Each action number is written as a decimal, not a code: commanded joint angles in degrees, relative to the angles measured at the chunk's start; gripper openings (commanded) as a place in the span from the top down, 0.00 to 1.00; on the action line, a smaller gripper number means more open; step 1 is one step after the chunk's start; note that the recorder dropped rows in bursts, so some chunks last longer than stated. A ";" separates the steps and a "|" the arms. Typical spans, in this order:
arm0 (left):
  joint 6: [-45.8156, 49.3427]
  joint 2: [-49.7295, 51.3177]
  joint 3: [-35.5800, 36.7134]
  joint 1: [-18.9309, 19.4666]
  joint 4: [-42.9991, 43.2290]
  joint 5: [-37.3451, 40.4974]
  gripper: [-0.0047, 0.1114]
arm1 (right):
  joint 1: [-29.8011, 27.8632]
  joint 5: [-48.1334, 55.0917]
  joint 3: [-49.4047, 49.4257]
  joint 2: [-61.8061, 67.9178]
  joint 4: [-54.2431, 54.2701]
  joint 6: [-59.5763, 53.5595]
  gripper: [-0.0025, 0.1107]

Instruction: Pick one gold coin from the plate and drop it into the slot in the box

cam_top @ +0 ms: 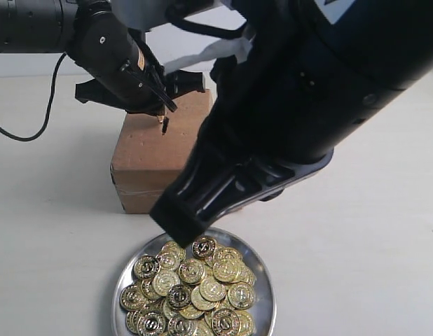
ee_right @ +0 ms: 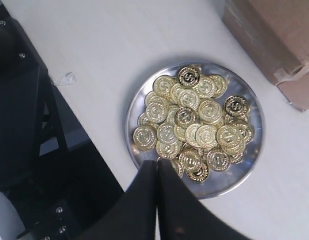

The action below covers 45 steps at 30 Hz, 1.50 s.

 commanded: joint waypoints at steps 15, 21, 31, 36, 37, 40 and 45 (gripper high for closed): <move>-1.67 1.94 -0.43 -1.65 0.07 0.38 0.96 | -0.07 0.69 0.15 -0.68 -0.19 -1.63 0.98; -1.67 1.96 -0.43 -1.65 0.07 0.11 0.94 | -0.07 0.68 0.15 -1.40 -0.19 -2.01 0.98; -0.30 1.86 -0.43 -1.65 0.07 0.24 0.18 | -0.07 0.79 0.15 -2.14 -0.29 -2.01 0.98; 4.93 0.48 -0.43 -1.65 0.07 0.34 0.09 | -0.07 0.79 0.15 -2.14 -0.29 -2.01 0.98; 5.84 -0.09 -0.43 -1.65 0.07 0.34 0.09 | -0.07 0.79 0.15 -2.14 -0.29 -2.01 0.98; 8.18 -2.41 -0.43 -1.65 0.34 0.24 0.09 | -0.07 0.79 0.15 -2.14 -0.29 -2.01 0.98; 10.77 -7.86 -0.43 -1.65 1.24 0.36 0.10 | -0.07 0.55 0.15 -2.14 -1.09 -2.01 0.98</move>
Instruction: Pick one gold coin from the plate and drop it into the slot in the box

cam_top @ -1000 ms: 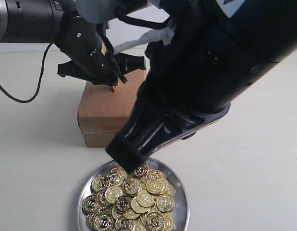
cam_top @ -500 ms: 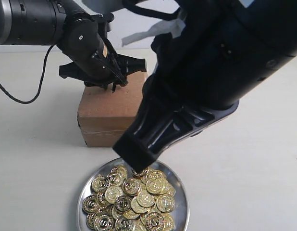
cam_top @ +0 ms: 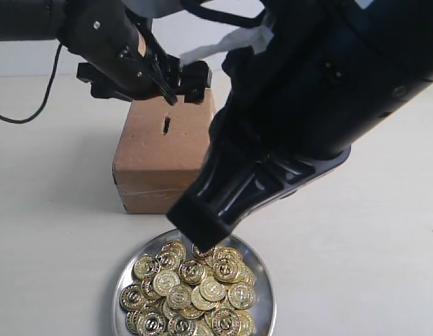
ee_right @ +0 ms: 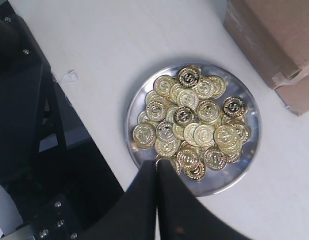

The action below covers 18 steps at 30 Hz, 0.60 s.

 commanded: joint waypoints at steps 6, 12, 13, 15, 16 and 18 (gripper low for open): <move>8.08 -9.88 -0.03 -0.17 1.70 7.11 0.95 | -0.07 -7.80 0.15 -1.07 -6.65 -0.41 0.98; 13.08 -22.62 1.33 -0.17 1.13 11.93 0.92 | -0.07 -20.37 0.15 -3.19 -12.90 -0.41 0.98; 13.47 -27.67 3.24 -0.78 1.24 11.53 0.96 | -0.07 -23.74 0.15 -3.56 -15.70 0.80 0.98; 13.47 -35.86 9.03 -1.96 1.53 7.36 0.96 | -0.07 -29.37 0.52 -4.09 -21.22 5.12 0.98; 13.20 -40.72 13.08 -2.77 1.53 4.66 0.96 | -0.07 -33.88 1.86 -4.72 -25.67 9.14 0.98; 12.95 -48.43 20.65 -3.75 2.29 1.65 0.96 | -0.07 -41.24 5.75 -6.20 -34.34 16.67 0.98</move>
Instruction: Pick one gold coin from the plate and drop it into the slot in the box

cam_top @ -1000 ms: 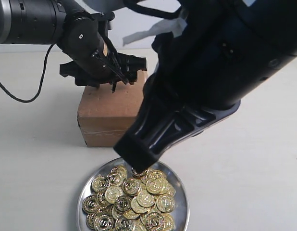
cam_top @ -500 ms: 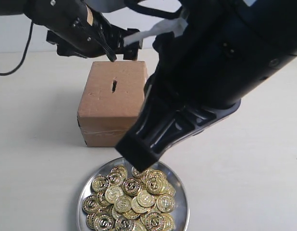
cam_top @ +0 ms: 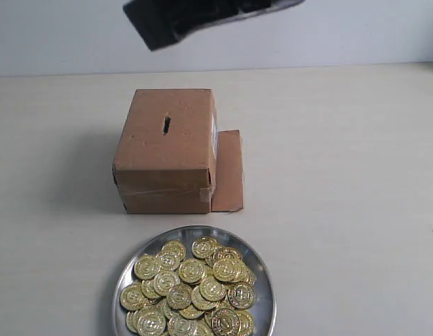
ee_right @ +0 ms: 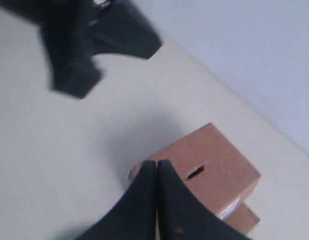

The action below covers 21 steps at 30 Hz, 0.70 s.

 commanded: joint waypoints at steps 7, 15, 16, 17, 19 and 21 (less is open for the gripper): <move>-0.82 -26.42 25.89 -1.94 -0.75 -6.18 0.96 | -0.07 -10.90 16.38 -4.72 -21.76 20.36 0.98; -0.59 -32.33 28.06 -1.94 -3.76 3.32 0.96 | -0.07 -2.52 17.25 -4.72 -14.28 20.76 0.98; -0.59 -32.44 28.06 -1.94 -3.76 3.46 0.96 | -0.07 -2.63 17.25 -4.72 -14.28 20.76 0.98; -0.59 -32.44 28.06 -1.94 -3.76 3.46 0.96 | -0.07 -2.63 17.25 -4.72 -14.28 20.76 0.98; -0.59 -32.44 28.06 -1.94 -3.76 3.46 0.96 | -0.07 -2.63 17.25 -4.72 -14.28 20.76 0.98; -0.59 -32.77 28.06 -2.37 -3.60 3.58 0.96 | -0.07 -2.73 17.25 -4.72 -14.28 20.76 0.98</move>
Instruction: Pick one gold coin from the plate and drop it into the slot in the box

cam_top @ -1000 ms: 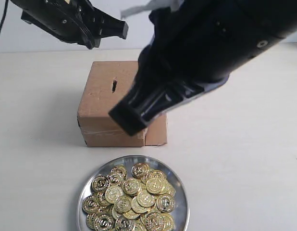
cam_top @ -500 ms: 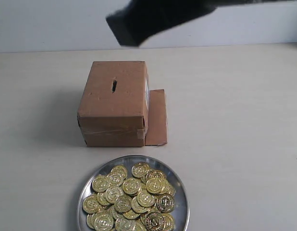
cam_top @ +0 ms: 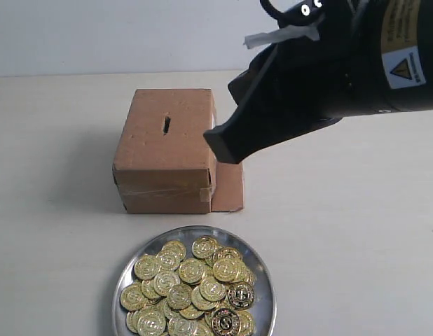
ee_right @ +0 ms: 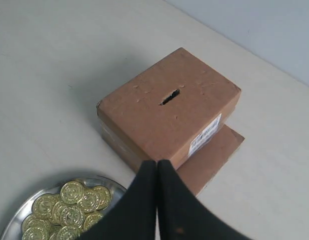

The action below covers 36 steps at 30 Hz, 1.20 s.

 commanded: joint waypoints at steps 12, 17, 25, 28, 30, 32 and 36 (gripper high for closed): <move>-0.22 -15.07 0.39 25.46 -1.12 -0.21 0.96 | -12.06 -2.69 0.23 -17.23 7.33 0.14 0.98; -0.22 -21.16 0.50 33.94 -1.12 -0.21 0.96 | -26.89 -3.06 0.23 -25.34 7.44 0.03 0.98; -0.22 -29.41 0.63 36.84 -1.12 -0.21 0.96 | -48.84 -2.88 0.23 -41.75 7.20 0.03 0.98; -0.22 -31.68 1.67 38.40 -1.12 -0.09 0.96 | -53.48 -2.88 0.23 -47.60 6.83 0.03 0.98; -0.22 -32.99 3.11 39.00 -1.12 -0.09 0.96 | -55.09 -2.88 0.23 -50.90 6.83 0.03 0.98; -0.22 -34.22 5.08 39.24 -1.12 -0.09 0.96 | -55.67 -2.88 0.23 -53.84 6.83 0.03 0.98; -0.22 -34.22 9.85 39.24 -1.12 0.38 0.96 | -55.67 -2.88 0.23 -58.51 6.83 0.03 0.98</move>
